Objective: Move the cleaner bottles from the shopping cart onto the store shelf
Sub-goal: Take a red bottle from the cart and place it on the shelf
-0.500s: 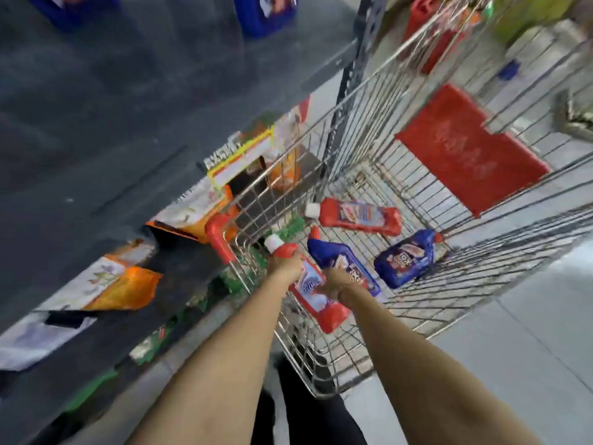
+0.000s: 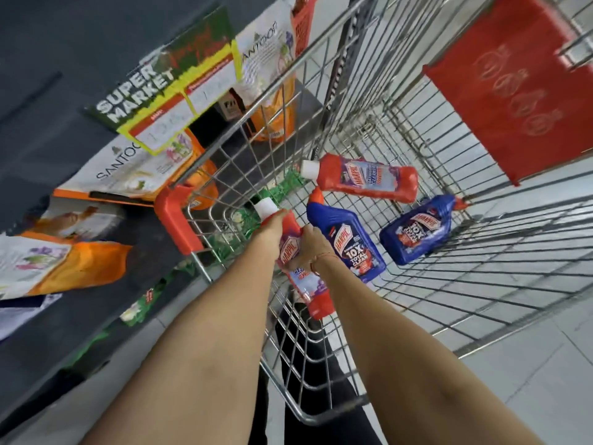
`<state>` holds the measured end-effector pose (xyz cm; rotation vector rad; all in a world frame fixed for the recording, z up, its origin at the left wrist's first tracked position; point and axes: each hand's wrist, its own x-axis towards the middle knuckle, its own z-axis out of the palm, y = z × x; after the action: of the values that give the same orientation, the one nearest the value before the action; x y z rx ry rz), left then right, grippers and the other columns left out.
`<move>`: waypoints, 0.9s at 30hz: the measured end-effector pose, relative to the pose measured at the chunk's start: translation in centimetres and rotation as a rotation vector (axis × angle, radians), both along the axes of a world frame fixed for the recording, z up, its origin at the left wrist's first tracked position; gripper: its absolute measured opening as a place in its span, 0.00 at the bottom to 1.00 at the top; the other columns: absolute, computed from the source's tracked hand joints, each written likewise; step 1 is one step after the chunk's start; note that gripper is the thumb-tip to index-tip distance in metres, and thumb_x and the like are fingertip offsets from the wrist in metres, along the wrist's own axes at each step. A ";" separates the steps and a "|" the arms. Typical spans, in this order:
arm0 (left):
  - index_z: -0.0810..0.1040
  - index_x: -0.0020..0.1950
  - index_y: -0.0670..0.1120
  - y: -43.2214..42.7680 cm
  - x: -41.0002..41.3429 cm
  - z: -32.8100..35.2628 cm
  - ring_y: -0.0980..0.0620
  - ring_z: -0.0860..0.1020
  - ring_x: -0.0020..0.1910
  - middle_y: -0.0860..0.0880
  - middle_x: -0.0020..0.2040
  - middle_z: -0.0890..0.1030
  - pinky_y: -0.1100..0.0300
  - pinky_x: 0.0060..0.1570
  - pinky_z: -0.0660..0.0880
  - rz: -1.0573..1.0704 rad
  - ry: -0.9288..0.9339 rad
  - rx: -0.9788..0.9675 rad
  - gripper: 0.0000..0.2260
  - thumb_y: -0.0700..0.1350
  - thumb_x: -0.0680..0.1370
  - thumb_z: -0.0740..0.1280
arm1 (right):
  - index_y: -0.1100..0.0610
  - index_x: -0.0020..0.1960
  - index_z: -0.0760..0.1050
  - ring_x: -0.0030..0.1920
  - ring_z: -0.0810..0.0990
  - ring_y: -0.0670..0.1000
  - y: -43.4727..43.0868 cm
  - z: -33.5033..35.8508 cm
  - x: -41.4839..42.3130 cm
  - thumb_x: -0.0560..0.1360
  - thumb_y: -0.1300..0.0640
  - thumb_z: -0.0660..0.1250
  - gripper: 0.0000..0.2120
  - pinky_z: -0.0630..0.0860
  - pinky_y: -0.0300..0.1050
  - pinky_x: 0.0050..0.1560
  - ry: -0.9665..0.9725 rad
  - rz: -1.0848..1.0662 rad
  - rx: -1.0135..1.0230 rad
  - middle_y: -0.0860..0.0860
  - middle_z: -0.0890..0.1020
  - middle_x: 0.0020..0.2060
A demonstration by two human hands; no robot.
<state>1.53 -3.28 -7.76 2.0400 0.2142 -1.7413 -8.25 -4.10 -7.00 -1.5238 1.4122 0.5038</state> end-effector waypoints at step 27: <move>0.82 0.40 0.51 4.3 7.9 35.1 0.54 0.81 0.38 0.49 0.41 0.84 0.57 0.46 0.80 -0.260 -0.566 -1.037 0.23 0.62 0.53 0.78 | 0.56 0.54 0.75 0.47 0.83 0.50 1.1 31.2 3.2 0.53 0.54 0.81 0.31 0.81 0.48 0.50 -0.629 -0.166 -0.536 0.52 0.84 0.49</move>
<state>9.45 0.98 27.33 1.6443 -0.9572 -0.9417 -5.07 -2.99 24.16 -1.7447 1.1903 -0.4698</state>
